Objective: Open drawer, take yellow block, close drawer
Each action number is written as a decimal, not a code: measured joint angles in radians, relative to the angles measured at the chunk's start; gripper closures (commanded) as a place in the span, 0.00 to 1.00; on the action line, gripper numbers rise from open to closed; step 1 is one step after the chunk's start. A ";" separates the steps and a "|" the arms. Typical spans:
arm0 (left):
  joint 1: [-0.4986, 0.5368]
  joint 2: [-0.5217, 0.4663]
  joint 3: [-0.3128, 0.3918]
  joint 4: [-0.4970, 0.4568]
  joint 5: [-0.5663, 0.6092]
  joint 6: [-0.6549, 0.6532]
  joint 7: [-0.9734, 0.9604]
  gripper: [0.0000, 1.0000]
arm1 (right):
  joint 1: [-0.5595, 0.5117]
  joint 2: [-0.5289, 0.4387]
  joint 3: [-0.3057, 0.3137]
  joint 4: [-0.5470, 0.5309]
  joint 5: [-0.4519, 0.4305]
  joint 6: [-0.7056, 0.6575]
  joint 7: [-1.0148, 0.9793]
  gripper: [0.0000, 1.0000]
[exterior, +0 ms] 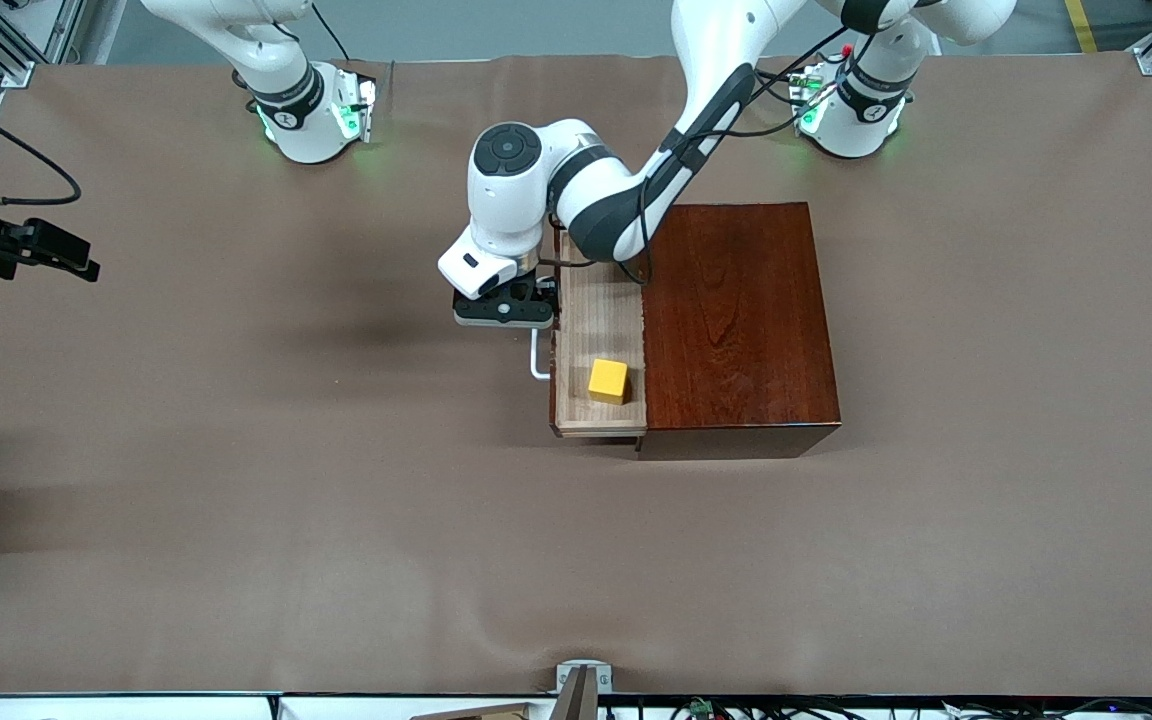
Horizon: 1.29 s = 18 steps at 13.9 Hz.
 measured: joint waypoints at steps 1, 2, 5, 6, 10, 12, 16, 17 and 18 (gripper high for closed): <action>-0.001 0.004 -0.009 0.003 -0.003 0.022 0.000 0.00 | 0.000 0.000 0.000 0.000 0.000 0.000 0.000 0.00; -0.005 0.008 -0.016 0.008 -0.005 0.033 0.000 0.00 | 0.000 0.000 0.000 0.000 0.000 0.000 0.000 0.00; -0.016 0.009 -0.025 0.025 -0.009 0.040 -0.004 0.00 | 0.000 0.000 0.000 0.000 0.000 0.000 0.000 0.00; -0.016 0.009 -0.024 0.032 -0.010 0.041 -0.017 0.00 | 0.000 0.000 0.000 0.000 0.000 0.000 0.000 0.00; 0.007 -0.004 0.002 0.076 -0.011 0.048 -0.137 0.00 | 0.000 0.000 0.000 0.000 0.000 0.000 0.000 0.00; 0.052 -0.043 0.014 0.097 -0.011 0.050 -0.221 0.00 | 0.000 0.000 0.001 -0.001 0.000 0.001 0.000 0.00; 0.199 -0.171 0.024 0.103 -0.011 0.030 -0.305 0.00 | 0.000 0.000 0.007 -0.002 0.038 -0.001 0.056 0.00; 0.241 -0.201 0.024 0.100 -0.011 -0.001 -0.307 0.00 | 0.005 0.000 0.015 -0.004 0.064 -0.001 0.102 0.00; 0.286 -0.228 0.025 0.098 -0.011 -0.047 -0.306 0.00 | 0.023 0.000 0.022 -0.006 0.085 -0.001 0.168 0.00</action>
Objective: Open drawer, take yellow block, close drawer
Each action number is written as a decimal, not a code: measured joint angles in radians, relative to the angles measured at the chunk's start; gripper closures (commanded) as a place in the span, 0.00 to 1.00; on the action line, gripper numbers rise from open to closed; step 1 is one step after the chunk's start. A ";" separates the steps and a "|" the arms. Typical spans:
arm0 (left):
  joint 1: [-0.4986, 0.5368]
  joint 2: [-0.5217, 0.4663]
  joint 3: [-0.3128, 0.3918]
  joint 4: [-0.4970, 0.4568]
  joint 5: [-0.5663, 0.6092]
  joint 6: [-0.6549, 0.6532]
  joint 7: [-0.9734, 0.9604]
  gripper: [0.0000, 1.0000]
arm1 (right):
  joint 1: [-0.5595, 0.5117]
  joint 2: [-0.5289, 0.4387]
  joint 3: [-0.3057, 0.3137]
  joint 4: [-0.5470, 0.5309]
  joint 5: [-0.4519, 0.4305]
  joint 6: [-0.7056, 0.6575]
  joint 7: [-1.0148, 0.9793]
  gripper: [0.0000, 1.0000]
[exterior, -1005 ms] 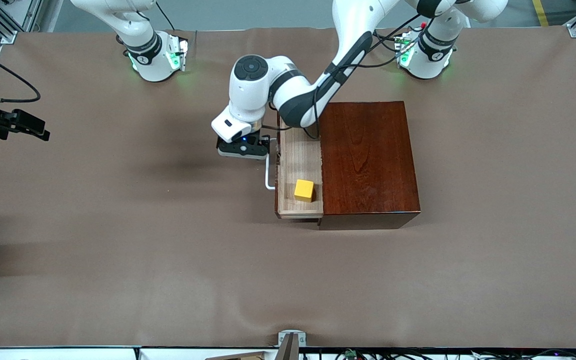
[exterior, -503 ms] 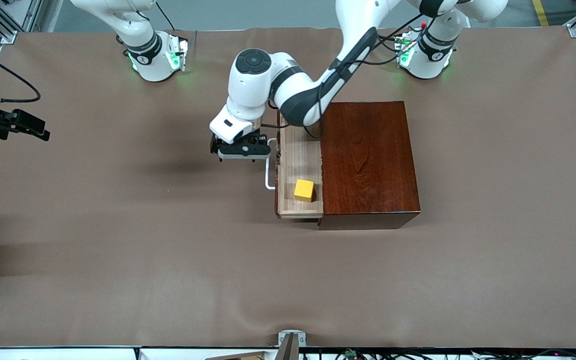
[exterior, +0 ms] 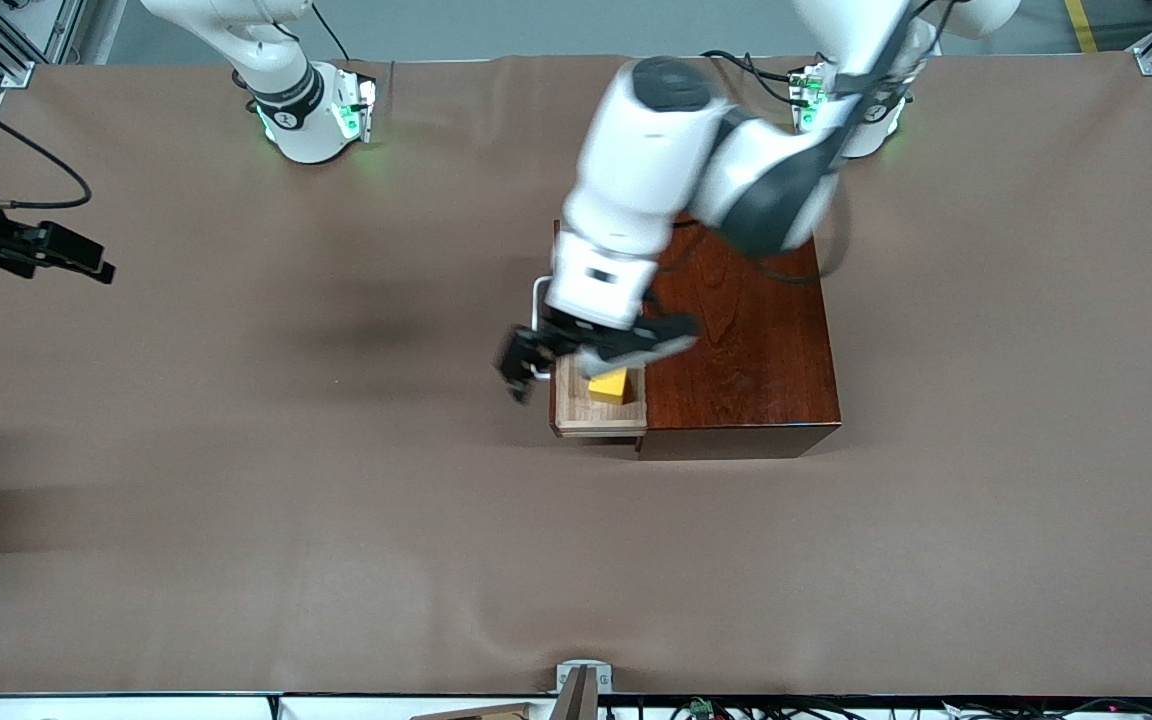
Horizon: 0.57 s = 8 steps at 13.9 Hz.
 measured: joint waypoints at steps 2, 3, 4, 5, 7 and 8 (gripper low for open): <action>0.090 -0.038 -0.001 -0.007 0.000 -0.093 0.046 0.00 | 0.092 0.000 0.010 -0.002 0.018 0.003 0.191 0.00; 0.134 -0.053 -0.001 -0.016 0.000 -0.136 0.092 0.00 | 0.158 0.000 0.014 -0.002 0.026 0.009 0.313 0.00; 0.179 -0.067 -0.001 -0.028 0.000 -0.170 0.144 0.00 | 0.228 0.000 0.018 -0.001 0.033 0.024 0.444 0.00; 0.223 -0.081 -0.002 -0.041 0.000 -0.195 0.195 0.00 | 0.297 0.002 0.022 -0.001 0.039 0.050 0.580 0.00; 0.314 -0.112 -0.003 -0.066 0.000 -0.240 0.293 0.00 | 0.430 0.026 0.025 0.010 0.044 0.115 0.856 0.00; 0.357 -0.132 -0.003 -0.085 0.000 -0.260 0.354 0.00 | 0.489 0.054 0.025 0.027 0.044 0.136 0.991 0.00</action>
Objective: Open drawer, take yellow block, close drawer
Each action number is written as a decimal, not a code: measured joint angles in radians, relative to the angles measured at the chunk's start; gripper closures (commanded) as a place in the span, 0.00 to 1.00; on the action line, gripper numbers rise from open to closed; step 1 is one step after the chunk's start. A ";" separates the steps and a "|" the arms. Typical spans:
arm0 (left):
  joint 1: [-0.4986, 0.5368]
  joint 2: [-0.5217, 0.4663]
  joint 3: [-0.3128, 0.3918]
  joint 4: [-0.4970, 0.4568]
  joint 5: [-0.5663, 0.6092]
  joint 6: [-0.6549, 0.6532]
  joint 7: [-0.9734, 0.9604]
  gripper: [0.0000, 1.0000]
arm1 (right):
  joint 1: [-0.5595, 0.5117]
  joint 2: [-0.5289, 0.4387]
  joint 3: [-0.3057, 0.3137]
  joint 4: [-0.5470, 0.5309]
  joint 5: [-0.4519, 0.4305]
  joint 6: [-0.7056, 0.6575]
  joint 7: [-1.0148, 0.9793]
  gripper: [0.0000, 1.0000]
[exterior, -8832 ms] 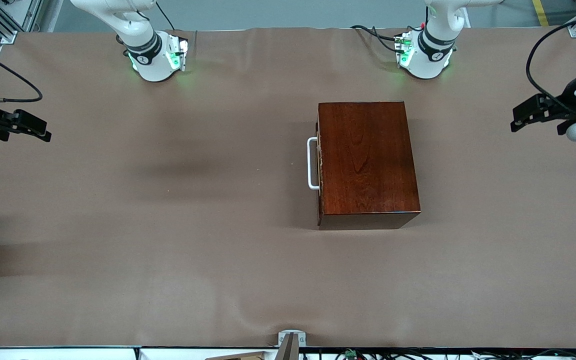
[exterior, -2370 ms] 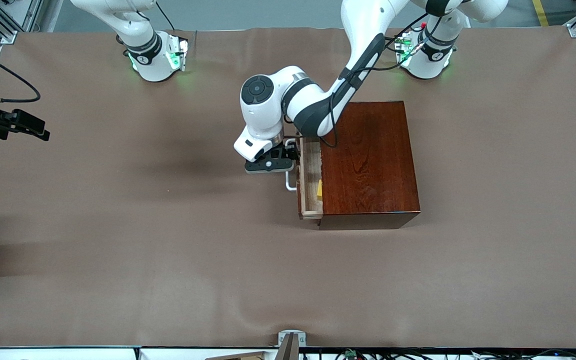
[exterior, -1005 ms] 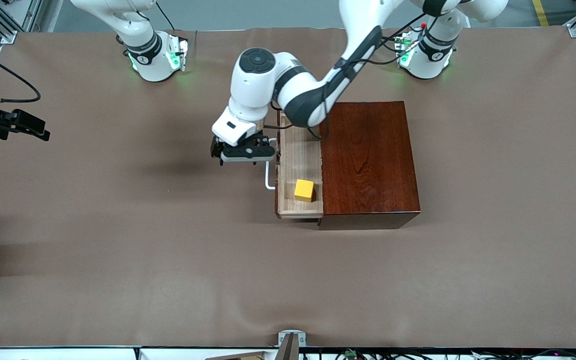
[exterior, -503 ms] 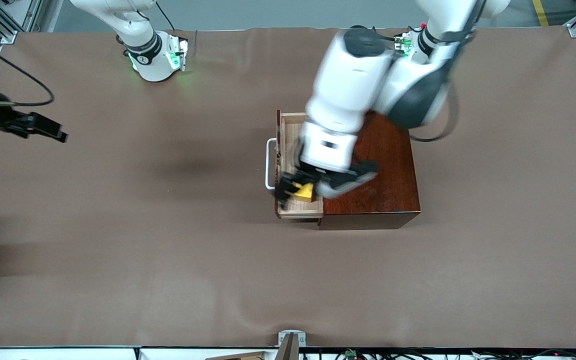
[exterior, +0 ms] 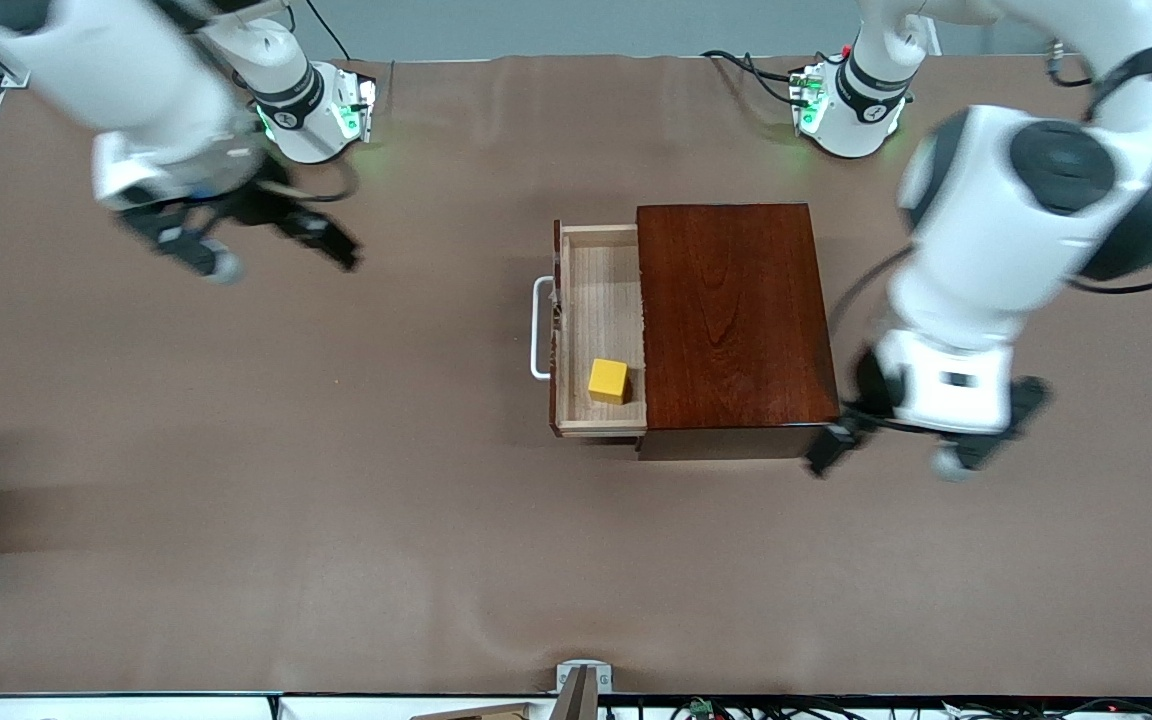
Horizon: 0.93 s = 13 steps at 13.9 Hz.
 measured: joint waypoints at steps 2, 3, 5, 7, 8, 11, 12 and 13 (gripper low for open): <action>0.079 -0.046 -0.001 -0.054 0.000 -0.027 0.137 0.00 | 0.086 0.089 0.000 0.068 0.000 0.021 0.230 0.00; 0.114 -0.072 -0.002 -0.087 0.000 -0.034 0.201 0.00 | 0.110 0.144 0.000 0.111 0.004 0.028 0.325 0.00; 0.171 -0.127 -0.003 -0.161 0.000 -0.040 0.313 0.00 | 0.131 0.248 -0.001 0.192 0.030 0.042 0.488 0.00; 0.209 -0.172 -0.003 -0.219 0.000 -0.040 0.392 0.00 | 0.143 0.321 -0.002 0.235 0.046 0.094 0.661 0.00; 0.225 -0.191 -0.004 -0.240 0.000 -0.041 0.421 0.00 | 0.151 0.349 -0.002 0.241 0.047 0.146 0.765 0.00; 0.263 -0.227 -0.004 -0.286 0.000 -0.047 0.500 0.00 | 0.192 0.434 -0.002 0.247 0.047 0.309 1.020 0.00; 0.277 -0.231 -0.004 -0.293 0.000 -0.049 0.521 0.00 | 0.205 0.463 -0.002 0.247 0.047 0.353 1.075 0.00; 0.295 -0.233 -0.004 -0.295 0.000 -0.050 0.548 0.00 | 0.215 0.491 -0.002 0.248 0.047 0.393 1.129 0.00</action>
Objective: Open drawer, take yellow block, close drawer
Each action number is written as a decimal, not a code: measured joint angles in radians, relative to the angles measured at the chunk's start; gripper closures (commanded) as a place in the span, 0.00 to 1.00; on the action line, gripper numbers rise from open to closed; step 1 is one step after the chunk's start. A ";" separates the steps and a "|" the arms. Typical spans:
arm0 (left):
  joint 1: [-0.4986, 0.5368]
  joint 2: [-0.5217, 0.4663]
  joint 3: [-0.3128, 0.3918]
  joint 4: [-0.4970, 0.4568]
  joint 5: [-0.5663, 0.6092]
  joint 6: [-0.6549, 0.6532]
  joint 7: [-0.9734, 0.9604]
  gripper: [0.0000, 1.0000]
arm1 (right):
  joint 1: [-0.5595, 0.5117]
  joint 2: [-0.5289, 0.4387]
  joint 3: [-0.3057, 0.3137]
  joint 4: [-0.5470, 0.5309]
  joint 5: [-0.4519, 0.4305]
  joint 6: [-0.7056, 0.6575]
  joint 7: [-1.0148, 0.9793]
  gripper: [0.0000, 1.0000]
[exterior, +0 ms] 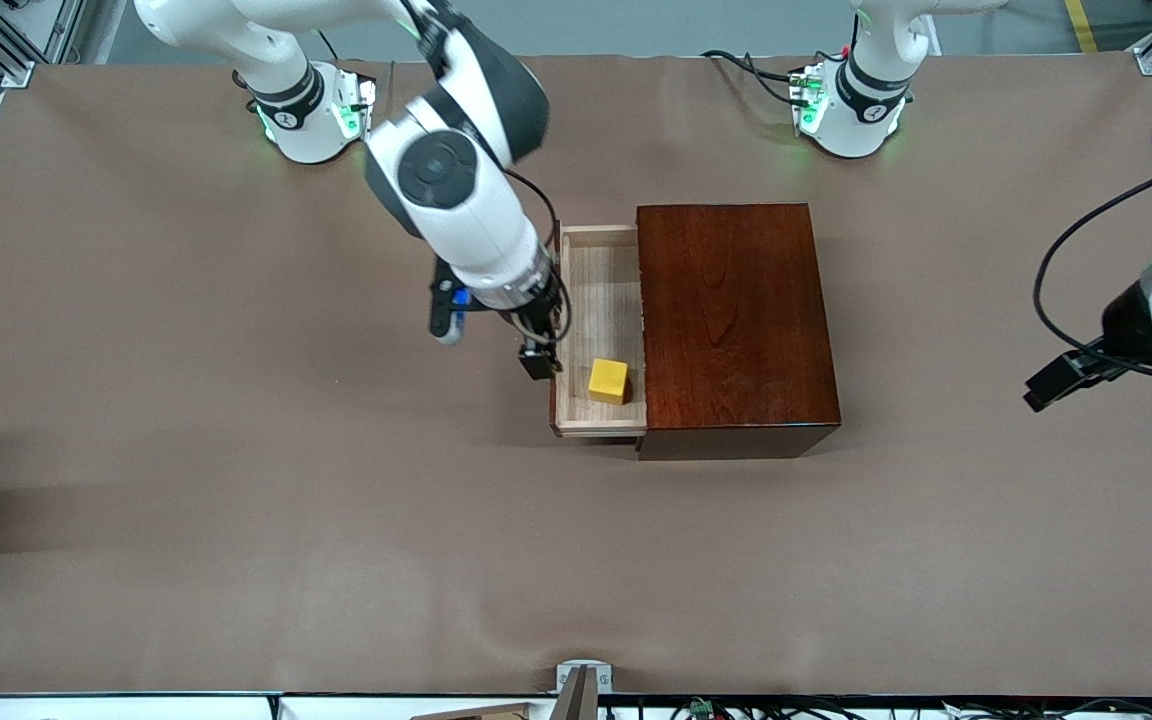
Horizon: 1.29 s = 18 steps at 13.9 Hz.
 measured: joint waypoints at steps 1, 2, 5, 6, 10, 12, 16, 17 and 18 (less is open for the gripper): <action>0.015 0.000 0.000 -0.002 0.000 -0.002 0.019 0.00 | 0.007 0.022 0.000 0.001 0.000 0.032 0.041 0.00; 0.025 0.000 0.000 -0.003 0.000 -0.006 0.032 0.00 | 0.014 0.040 0.000 0.002 0.000 0.055 0.070 0.00; 0.030 0.000 -0.003 -0.005 0.000 -0.019 0.037 0.00 | 0.031 0.077 -0.001 0.005 0.000 0.105 0.116 0.00; 0.030 0.000 -0.005 -0.005 0.000 -0.019 0.037 0.00 | 0.032 0.086 -0.001 0.005 0.000 0.121 0.130 0.00; 0.031 -0.001 -0.005 -0.005 0.000 -0.019 0.040 0.00 | 0.036 0.116 -0.001 0.007 0.000 0.187 0.151 0.00; 0.031 -0.003 -0.005 -0.005 0.000 -0.024 0.072 0.00 | 0.037 0.132 -0.001 0.009 0.000 0.206 0.152 0.00; 0.032 -0.057 -0.005 -0.038 0.000 -0.116 0.273 0.00 | 0.052 0.165 -0.001 0.010 0.000 0.240 0.153 0.00; 0.032 -0.085 -0.005 -0.072 0.000 -0.123 0.299 0.00 | 0.056 0.172 -0.002 0.010 0.000 0.248 0.153 0.00; 0.032 -0.113 -0.005 -0.111 0.000 -0.125 0.316 0.00 | 0.058 0.177 -0.002 0.010 0.000 0.255 0.153 0.00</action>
